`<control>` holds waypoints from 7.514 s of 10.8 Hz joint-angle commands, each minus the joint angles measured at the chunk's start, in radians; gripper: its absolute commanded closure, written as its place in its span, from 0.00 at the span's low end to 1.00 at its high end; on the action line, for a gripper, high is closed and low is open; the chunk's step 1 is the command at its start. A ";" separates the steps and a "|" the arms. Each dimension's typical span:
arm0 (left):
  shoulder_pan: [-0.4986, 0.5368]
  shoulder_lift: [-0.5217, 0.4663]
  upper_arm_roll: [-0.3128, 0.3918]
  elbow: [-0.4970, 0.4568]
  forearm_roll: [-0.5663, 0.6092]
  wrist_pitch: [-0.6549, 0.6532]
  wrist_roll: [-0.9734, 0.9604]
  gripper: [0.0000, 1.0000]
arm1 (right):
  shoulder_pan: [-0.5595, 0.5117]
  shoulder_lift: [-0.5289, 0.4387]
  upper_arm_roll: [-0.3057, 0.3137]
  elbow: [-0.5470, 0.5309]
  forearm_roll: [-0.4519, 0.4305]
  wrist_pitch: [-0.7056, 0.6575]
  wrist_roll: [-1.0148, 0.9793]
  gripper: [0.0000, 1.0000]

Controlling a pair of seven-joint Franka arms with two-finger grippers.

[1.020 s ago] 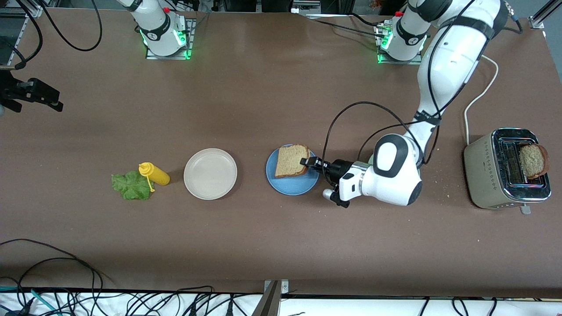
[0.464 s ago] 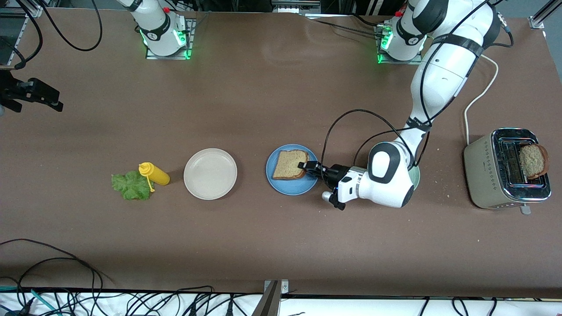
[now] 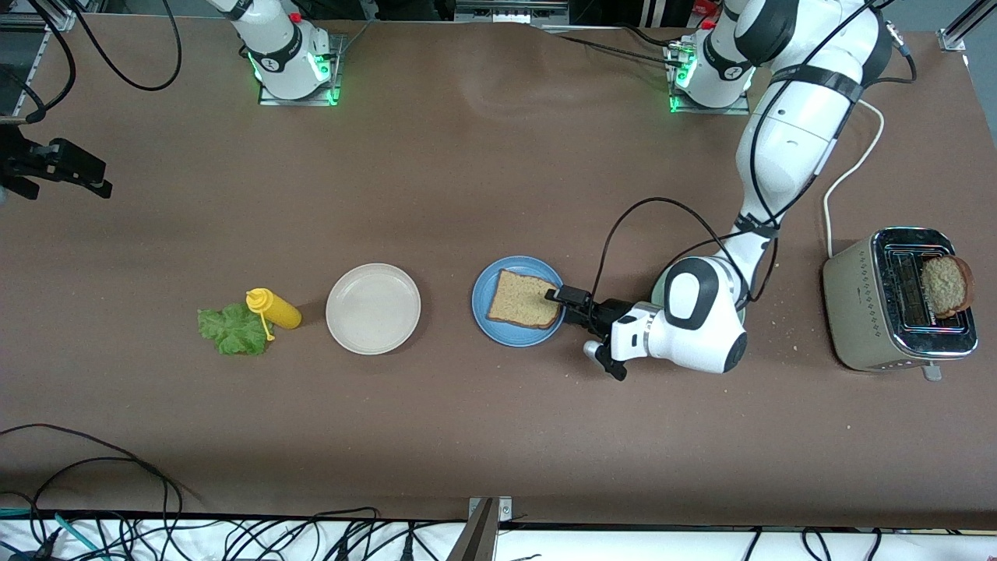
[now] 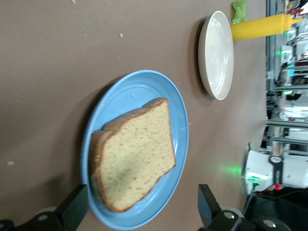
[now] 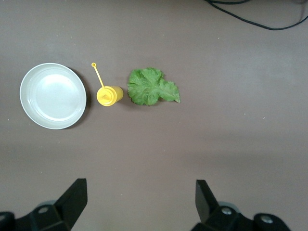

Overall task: Make sandwich in blue plate with both arms
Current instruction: 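Open the left gripper and withdraw it toward the toaster, then reach the right gripper down to the green lettuce leaf, then grasp the lettuce leaf with the right gripper and lift it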

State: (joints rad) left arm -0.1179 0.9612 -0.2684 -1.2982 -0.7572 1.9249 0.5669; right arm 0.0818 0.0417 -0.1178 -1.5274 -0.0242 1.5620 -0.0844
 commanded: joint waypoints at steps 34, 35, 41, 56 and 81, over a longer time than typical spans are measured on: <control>0.169 -0.986 0.101 -0.388 0.717 -0.274 -0.487 0.00 | -0.020 0.542 -0.020 0.027 0.109 0.472 -0.249 0.00; 0.169 -0.986 0.097 -0.386 0.717 -0.274 -0.487 0.00 | -0.020 0.584 -0.020 0.027 0.109 0.533 -0.258 0.00; 0.169 -0.986 0.084 -0.386 0.716 -0.274 -0.495 0.00 | -0.023 0.696 -0.017 -0.013 0.115 0.719 -0.270 0.00; 0.169 -0.986 0.083 -0.385 0.716 -0.274 -0.495 0.00 | -0.051 0.532 0.058 -0.117 0.122 0.652 -0.273 1.00; 0.169 -0.986 0.083 -0.386 0.716 -0.274 -0.495 0.00 | 0.217 0.336 0.043 0.032 0.188 0.240 0.134 1.00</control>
State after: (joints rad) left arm 0.0480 -0.0172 -0.1851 -1.6919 -0.0292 1.6661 0.0628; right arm 0.2080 0.3595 -0.0504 -1.5276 0.1254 1.8254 -0.0928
